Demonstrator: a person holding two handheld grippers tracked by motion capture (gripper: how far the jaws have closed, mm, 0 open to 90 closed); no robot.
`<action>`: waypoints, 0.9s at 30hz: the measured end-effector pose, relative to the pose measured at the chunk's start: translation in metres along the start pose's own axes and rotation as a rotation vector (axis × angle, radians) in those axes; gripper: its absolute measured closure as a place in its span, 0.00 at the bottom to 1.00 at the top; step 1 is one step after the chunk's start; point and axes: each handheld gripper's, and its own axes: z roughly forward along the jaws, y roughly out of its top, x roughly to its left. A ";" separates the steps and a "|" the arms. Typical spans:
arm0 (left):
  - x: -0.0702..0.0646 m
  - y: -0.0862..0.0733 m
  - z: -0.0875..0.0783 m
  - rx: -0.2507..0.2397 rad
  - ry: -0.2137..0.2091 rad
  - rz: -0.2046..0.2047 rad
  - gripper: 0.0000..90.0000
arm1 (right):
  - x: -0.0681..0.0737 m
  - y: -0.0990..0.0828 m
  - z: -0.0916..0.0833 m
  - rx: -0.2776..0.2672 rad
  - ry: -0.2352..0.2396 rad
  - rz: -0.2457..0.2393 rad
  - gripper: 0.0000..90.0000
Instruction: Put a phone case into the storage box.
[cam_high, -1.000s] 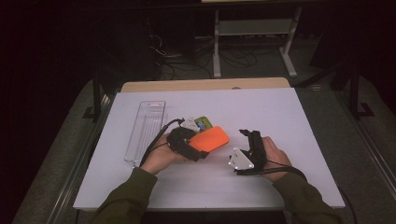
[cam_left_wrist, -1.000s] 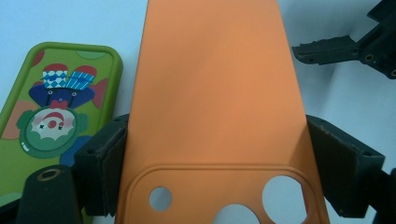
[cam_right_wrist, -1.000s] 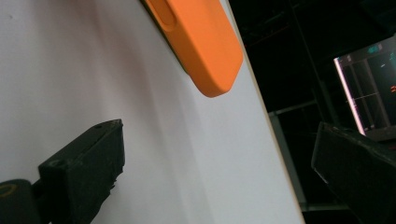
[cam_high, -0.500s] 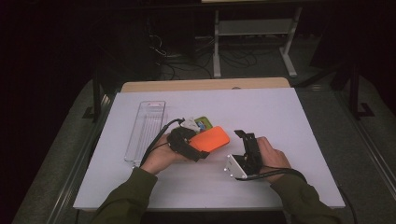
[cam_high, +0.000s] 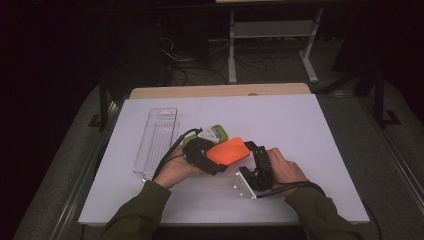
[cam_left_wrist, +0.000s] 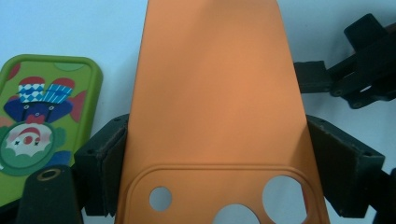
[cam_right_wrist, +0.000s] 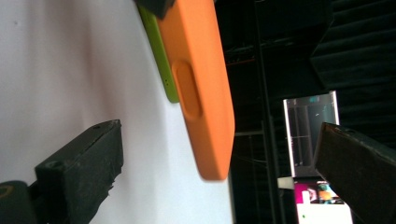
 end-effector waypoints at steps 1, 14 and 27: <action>0.000 0.001 -0.001 0.010 0.002 0.017 0.18 | 0.001 0.001 0.000 -0.007 -0.012 -0.012 0.01; -0.006 0.003 0.003 0.016 -0.006 0.037 0.18 | 0.009 0.010 0.001 -0.028 -0.040 -0.068 0.20; -0.008 0.004 0.006 0.024 -0.010 0.036 0.18 | 0.013 0.013 -0.002 -0.021 -0.002 -0.125 0.56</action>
